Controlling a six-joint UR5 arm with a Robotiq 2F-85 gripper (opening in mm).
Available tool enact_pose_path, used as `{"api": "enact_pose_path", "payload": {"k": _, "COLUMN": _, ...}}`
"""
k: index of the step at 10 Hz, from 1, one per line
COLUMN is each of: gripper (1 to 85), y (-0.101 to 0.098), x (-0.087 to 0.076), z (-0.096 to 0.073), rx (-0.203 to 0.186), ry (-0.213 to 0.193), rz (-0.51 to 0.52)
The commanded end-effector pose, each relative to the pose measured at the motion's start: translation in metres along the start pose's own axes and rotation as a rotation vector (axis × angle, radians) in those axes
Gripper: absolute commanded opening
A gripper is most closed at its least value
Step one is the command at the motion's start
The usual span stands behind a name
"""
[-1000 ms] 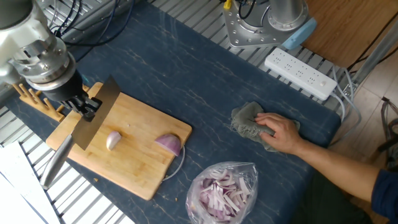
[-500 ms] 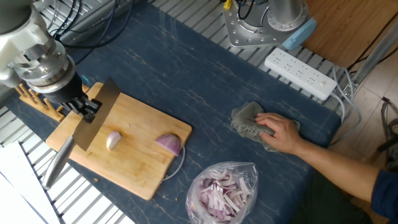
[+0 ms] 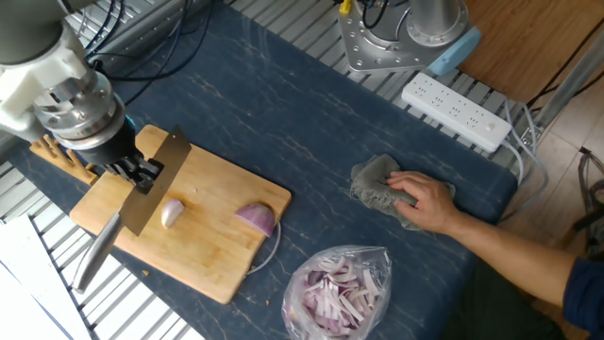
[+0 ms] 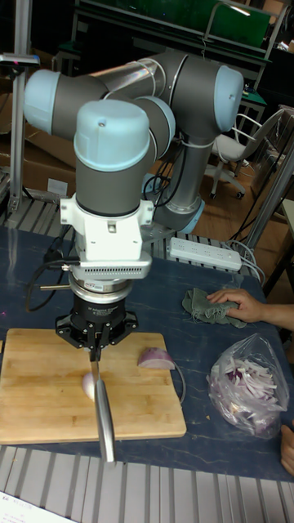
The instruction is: Chop the onions
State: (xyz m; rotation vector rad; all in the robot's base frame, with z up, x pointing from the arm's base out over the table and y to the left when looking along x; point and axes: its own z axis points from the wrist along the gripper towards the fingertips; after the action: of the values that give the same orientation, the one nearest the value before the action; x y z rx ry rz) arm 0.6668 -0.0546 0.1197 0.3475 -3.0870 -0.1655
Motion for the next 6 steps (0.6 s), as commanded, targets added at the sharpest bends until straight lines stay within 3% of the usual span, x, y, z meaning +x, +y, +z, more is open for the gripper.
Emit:
{"api": "enact_pose_path", "payload": {"k": 1, "gripper": 1.0, "y": 0.0014, "x": 0.0001, "z": 0.0035, "rx": -0.001, "ry": -0.007, "rz": -0.004}}
{"api": "enact_pose_path", "payload": {"k": 6, "gripper": 1.0, "y": -0.0057, "x": 0.0003, "z": 0.0102, "rx": 0.001, "ry": -0.017, "rz": -0.018}}
